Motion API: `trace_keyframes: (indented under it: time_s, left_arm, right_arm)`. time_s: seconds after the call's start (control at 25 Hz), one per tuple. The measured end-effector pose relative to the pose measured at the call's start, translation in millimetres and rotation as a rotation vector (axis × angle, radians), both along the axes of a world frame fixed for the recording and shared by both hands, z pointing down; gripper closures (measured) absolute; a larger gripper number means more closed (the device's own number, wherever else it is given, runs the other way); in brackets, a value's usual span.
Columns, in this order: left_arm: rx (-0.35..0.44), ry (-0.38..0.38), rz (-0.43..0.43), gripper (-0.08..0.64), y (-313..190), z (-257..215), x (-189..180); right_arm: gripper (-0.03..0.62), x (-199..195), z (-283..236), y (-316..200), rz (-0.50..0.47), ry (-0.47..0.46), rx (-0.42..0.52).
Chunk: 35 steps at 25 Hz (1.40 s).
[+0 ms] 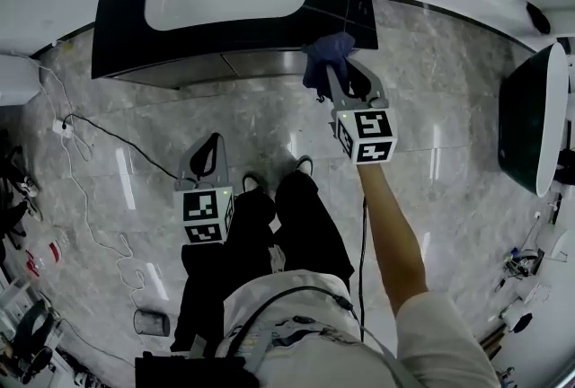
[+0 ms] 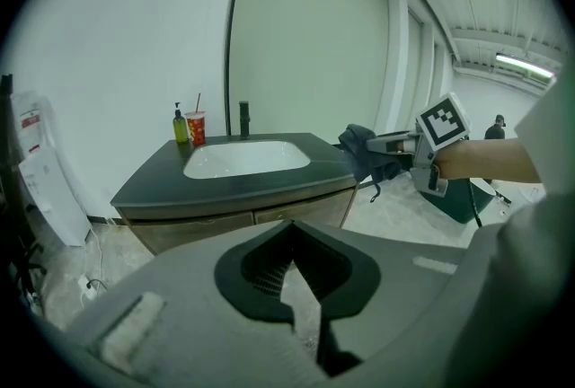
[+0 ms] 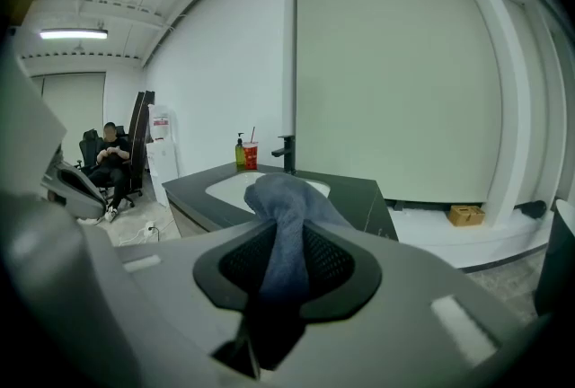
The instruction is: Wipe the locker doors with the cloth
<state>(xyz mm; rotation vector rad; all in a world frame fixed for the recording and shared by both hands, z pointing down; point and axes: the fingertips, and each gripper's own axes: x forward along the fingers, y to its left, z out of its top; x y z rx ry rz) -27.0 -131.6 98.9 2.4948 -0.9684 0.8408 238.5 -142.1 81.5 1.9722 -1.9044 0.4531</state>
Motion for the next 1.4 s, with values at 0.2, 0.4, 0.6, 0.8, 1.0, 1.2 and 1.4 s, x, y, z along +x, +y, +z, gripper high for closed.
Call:
trace_keyframes:
  time_s: [0.2,0.4,0.6,0.8,1.0,1.2,1.4]
  left_arm:
    - [0.056,-0.009,-0.034,0.56,-3,45,-21]
    - [0.125,0.025,-0.053,0.56,-5,114,-13]
    - [0.165,0.062,-0.054,0.56,-7,203,-6]
    - [0.238,0.063,-0.056,0.56,-16,286,-3]
    - [0.297,0.08,-0.047,0.558,-24,356,7]
    - [0.345,0.096,-0.049,0.56,-25,410,10]
    - [0.355,0.1,-0.057,0.558,-15,428,7]
  right_arm:
    - [0.502,-22,13,14,-0.086,0.136,0.088]
    - [0.502,-25,47,25,-0.139,0.245,0.201]
    - [0.503,-20,111,34,-0.161,0.321,0.291]
    - [0.502,-14,177,35,-0.185,0.37,0.379]
    - [0.503,-5,229,36,-0.182,0.418,0.478]
    - [0.502,5,269,39,-0.168,0.474,0.556]
    - [0.502,10,277,44,-0.158,0.5,0.593]
